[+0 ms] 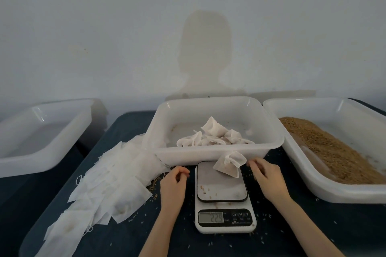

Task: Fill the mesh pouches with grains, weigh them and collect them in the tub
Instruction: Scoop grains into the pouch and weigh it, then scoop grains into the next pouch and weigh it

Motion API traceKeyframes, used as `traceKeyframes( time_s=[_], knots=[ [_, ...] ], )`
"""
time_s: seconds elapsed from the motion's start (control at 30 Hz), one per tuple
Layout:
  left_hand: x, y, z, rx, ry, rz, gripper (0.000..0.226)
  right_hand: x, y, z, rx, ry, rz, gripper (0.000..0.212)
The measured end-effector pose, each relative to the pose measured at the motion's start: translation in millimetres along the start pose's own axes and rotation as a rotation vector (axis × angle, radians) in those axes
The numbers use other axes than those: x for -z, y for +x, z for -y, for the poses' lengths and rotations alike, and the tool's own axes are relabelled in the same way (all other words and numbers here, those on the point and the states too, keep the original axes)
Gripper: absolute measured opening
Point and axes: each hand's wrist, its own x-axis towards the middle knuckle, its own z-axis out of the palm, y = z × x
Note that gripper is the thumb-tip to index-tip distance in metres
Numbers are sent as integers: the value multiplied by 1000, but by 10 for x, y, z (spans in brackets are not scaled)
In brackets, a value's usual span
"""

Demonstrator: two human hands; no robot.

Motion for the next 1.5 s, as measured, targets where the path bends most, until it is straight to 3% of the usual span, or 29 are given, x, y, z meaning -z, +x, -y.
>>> traceKeyframes(
  time_s=[0.07, 0.17, 0.3, 0.43, 0.77, 0.93, 1.07, 1.13, 1.27, 1.4, 1.5],
  knots=[
    [-7, 1, 3, 1, 7, 3, 28, 20, -7, 49, 33, 25, -11, 18],
    [-13, 6, 5, 12, 9, 6, 32, 45, 4, 131, 112, -94, 11, 35],
    [-25, 20, 13, 16, 31, 18, 33, 10, 92, 288, 107, -286, 58, 24],
    [-22, 23, 20, 26, 40, 16, 31, -16, 152, 395, 89, -346, 100, 27],
    [-24, 29, 20, 48, 37, 20, 31, 296, 440, 845, 188, -77, 77, 45],
    [-18, 24, 7, 49, 32, 21, 33, 484, 776, 1043, 145, 21, -164, 42],
    [-14, 23, -3, 59, 46, 26, 34, 504, 909, 1018, 167, -213, -380, 33],
    [-11, 26, -6, 62, 50, 30, 35, 423, 915, 917, 136, -381, -325, 34],
    [-12, 21, 3, 53, 54, 45, 35, 233, 880, 708, -68, -742, -7, 31],
    [-10, 17, 5, 44, 69, 54, 35, 256, 899, 721, -140, -799, -12, 21],
    [-3, 13, 3, 37, 62, 51, 35, 334, 942, 740, -148, -879, -102, 26]
  ],
)
